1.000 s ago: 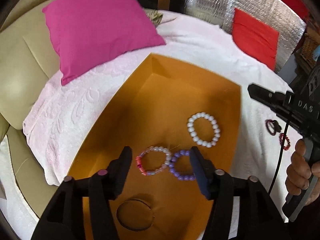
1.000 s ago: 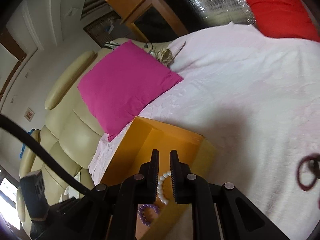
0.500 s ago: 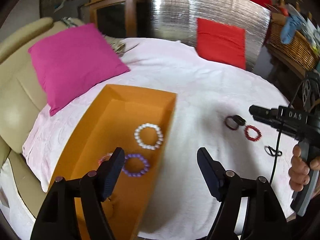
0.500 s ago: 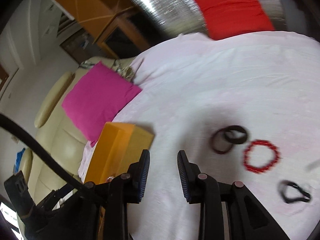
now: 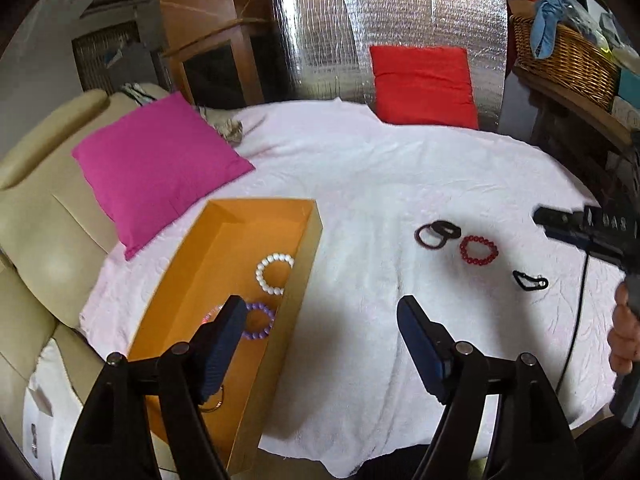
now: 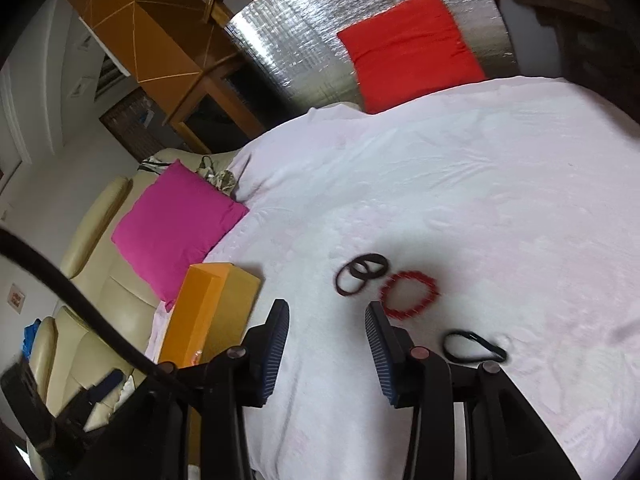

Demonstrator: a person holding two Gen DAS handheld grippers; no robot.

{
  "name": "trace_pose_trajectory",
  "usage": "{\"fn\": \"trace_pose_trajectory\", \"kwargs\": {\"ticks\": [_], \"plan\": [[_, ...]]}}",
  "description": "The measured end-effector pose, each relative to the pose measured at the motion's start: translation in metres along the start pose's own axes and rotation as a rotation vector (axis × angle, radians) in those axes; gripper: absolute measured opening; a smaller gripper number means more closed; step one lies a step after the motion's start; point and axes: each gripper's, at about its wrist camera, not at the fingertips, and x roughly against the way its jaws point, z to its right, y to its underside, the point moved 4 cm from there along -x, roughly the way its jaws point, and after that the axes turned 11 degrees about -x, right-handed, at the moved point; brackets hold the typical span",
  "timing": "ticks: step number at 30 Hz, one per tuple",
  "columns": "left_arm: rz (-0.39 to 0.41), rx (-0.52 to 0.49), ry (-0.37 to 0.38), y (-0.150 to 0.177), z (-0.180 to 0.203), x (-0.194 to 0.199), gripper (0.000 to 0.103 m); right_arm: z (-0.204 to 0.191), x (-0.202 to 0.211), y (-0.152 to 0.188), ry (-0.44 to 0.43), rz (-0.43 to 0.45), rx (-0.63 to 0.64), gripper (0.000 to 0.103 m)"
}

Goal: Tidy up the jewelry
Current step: 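Move both open tools back from the box toward the remaining bracelets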

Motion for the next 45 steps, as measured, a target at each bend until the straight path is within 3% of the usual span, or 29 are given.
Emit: {"fn": "trace_pose_trajectory", "kwargs": {"ticks": [7,14,29,45], "plan": [[0.079,-0.030,-0.058,-0.018,0.021,0.029,0.086,0.027,0.038,0.004,0.014,0.034,-0.026,0.043],[0.106,-0.057,-0.042,-0.032,0.046,0.033,0.086,0.047,0.053,0.001,0.025,0.041,-0.028,0.043],[0.072,-0.125,-0.064,-0.043,0.088,0.004,0.086,0.082,0.037,-0.009,0.054,-0.009,-0.129,0.043],[0.070,-0.122,-0.078,-0.040,0.081,-0.003,0.086,0.086,0.020,-0.005,0.079,-0.053,-0.173,0.043]]}}
